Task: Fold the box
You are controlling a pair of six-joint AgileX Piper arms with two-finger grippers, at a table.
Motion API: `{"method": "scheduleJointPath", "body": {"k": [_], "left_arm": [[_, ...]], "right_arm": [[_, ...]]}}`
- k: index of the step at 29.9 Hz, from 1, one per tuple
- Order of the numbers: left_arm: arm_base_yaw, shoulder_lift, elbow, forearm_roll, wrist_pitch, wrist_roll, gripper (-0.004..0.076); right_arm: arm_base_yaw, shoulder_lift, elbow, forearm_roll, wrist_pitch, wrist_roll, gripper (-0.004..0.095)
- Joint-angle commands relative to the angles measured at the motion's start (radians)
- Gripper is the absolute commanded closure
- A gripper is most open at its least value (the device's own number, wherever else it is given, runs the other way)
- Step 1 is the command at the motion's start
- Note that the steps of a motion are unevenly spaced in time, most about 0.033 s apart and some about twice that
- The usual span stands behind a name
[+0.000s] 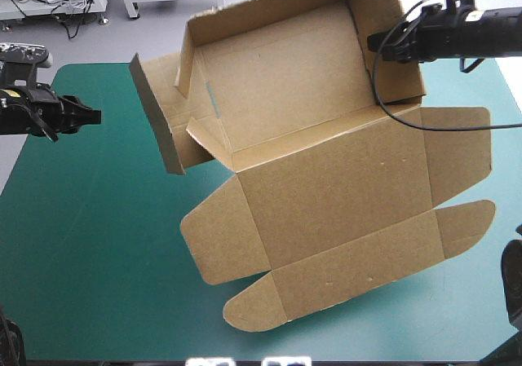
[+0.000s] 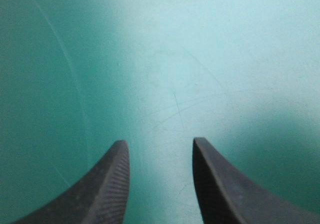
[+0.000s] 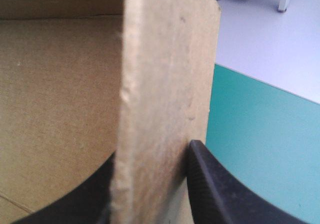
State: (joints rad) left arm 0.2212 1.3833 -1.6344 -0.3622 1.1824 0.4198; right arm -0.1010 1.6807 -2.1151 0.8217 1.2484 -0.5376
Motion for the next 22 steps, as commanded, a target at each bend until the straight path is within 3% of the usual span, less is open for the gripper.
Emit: {"method": "scheduleJointPath", "body": {"k": [1, 3, 8, 10, 15, 22], "left_arm": [[-0.001, -0.020, -0.001, -0.032, -0.074, -0.011, 0.0428], [-0.001, -0.010, 0.024, -0.088, -0.062, -0.002, 0.0428], [-0.001, 0.044, 0.129, -0.526, 0.051, 0.232, 0.0428], [-0.001, 0.069, 0.164, -0.684, 0.107, 0.308, 0.0428], [-0.001, 0.101, 0.222, -1.034, 0.109, 0.384, 0.0428], [-0.045, 0.095, 0.225, -1.018, 0.111, 0.358, 0.0427]], "right_arm": [[-0.062, -0.073, -0.031, 0.212, 0.006, -0.014, 0.0926], [-0.073, -0.079, -0.029, 0.275, 0.006, -0.021, 0.0926], [-0.069, -0.077, -0.029, 0.313, 0.006, -0.024, 0.0926], [-0.069, -0.077, -0.029, 0.313, 0.006, -0.024, 0.0926], [-0.069, -0.075, -0.027, 0.239, 0.006, -0.011, 0.0926], [-0.069, -0.051, -0.027, 0.196, -0.001, 0.002, 0.0926]]}}
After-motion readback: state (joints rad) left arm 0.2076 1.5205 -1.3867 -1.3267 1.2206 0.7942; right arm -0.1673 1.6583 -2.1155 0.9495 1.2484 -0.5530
